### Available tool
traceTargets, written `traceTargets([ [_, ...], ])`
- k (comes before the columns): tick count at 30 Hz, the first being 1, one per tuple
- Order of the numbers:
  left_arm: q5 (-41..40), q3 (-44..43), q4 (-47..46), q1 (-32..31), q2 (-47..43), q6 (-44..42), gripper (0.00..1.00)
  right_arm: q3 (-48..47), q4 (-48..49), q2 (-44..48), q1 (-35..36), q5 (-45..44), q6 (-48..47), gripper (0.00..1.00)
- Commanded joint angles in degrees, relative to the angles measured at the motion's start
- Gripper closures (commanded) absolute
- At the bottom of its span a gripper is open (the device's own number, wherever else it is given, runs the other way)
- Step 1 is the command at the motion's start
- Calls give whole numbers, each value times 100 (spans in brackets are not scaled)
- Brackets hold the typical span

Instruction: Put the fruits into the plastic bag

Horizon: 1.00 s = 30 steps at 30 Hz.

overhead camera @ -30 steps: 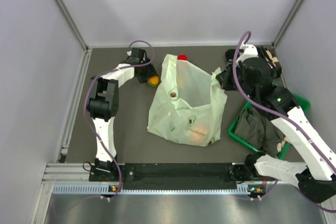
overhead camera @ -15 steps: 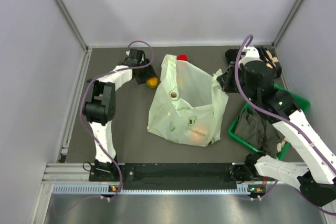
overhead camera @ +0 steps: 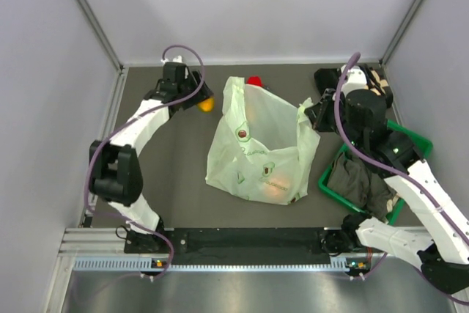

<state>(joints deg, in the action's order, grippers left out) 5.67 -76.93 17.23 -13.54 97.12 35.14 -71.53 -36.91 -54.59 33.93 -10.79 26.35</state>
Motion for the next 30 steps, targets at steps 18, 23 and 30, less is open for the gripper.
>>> traceTargets([
  [18, -665, -1500, -1540, -2951, -1487, -1861, 89, 306, 333, 458, -53, 77, 213, 100],
  [23, -348, -1572, -1266, -3111, -976, -1782, 91, 227, 289, 554, -53, -98, 213, 100],
  [30, 231, -1422, -836, -3154, -940, -2045, 91, 262, 289, 625, -53, -178, 213, 100],
])
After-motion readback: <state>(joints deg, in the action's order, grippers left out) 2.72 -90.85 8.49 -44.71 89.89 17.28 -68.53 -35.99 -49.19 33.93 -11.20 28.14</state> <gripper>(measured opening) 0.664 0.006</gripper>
